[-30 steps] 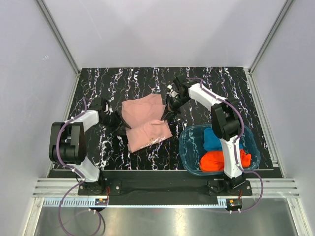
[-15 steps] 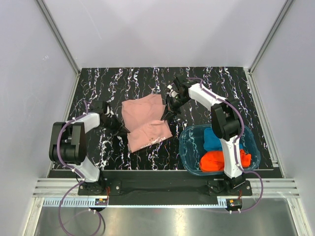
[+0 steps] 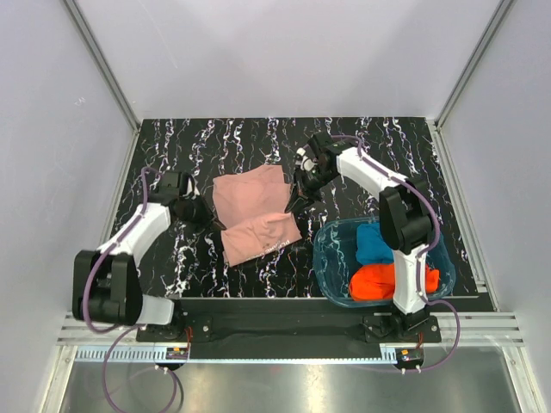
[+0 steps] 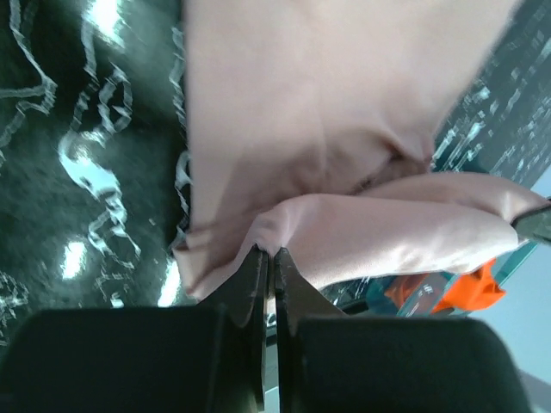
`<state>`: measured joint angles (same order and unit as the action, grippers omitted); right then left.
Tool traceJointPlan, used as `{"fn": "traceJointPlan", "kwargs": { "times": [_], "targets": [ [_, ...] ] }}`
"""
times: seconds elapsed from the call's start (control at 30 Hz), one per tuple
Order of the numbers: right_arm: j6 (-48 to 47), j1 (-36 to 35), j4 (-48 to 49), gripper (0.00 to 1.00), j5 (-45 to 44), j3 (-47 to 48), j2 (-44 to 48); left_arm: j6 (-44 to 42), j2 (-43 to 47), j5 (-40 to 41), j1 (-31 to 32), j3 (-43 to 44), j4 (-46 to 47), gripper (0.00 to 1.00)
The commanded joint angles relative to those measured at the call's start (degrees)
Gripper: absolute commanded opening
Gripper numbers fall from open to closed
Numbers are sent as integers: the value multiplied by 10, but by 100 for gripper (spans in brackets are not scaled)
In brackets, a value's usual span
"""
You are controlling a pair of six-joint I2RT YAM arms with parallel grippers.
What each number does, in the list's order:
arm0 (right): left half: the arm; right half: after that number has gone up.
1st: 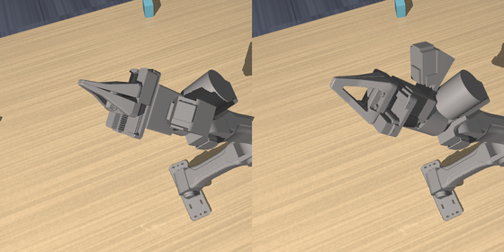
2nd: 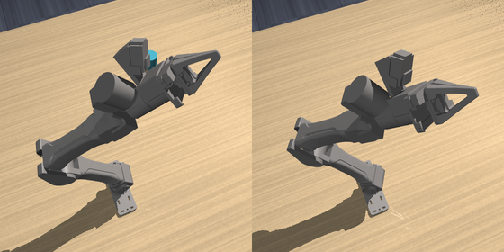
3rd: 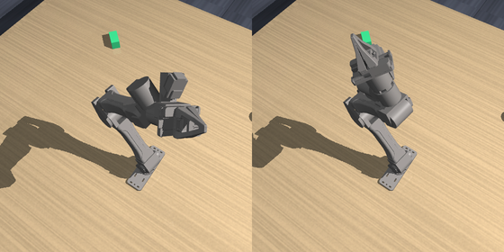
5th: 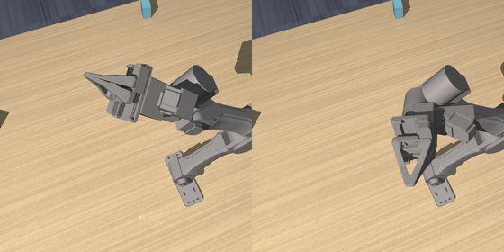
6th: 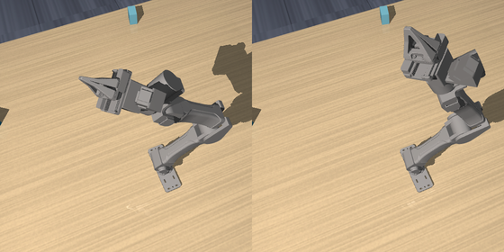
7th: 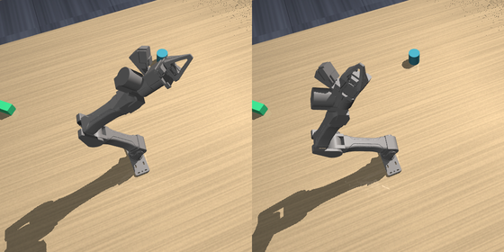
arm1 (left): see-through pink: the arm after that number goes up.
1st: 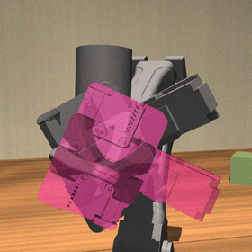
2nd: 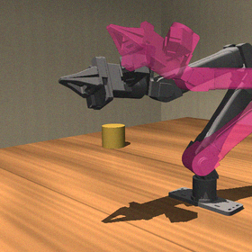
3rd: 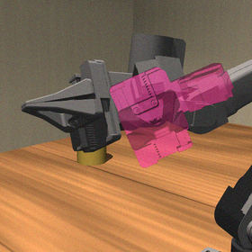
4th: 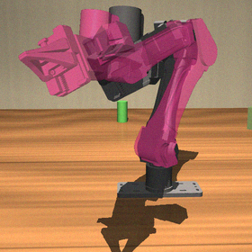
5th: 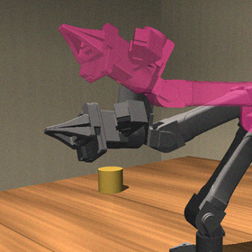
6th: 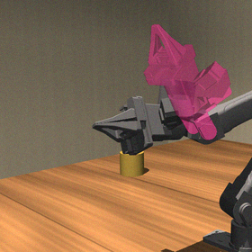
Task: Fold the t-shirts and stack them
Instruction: Fold the tshirt
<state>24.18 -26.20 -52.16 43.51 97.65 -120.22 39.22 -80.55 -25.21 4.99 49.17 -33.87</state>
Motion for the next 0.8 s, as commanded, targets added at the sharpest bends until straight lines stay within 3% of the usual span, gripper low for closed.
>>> {"fn": "traceJointPlan", "kwargs": {
  "times": [0.0,0.23,0.77],
  "targets": [
    [2,4,6,0,-4,-15,73,-5,61,34,16,23,-38,0],
    [17,4,6,0,-8,21,73,-7,81,51,18,100,-74,0],
    [37,32,-23,0,14,314,-152,-77,-149,28,-45,306,-69,0]
  ]
}}
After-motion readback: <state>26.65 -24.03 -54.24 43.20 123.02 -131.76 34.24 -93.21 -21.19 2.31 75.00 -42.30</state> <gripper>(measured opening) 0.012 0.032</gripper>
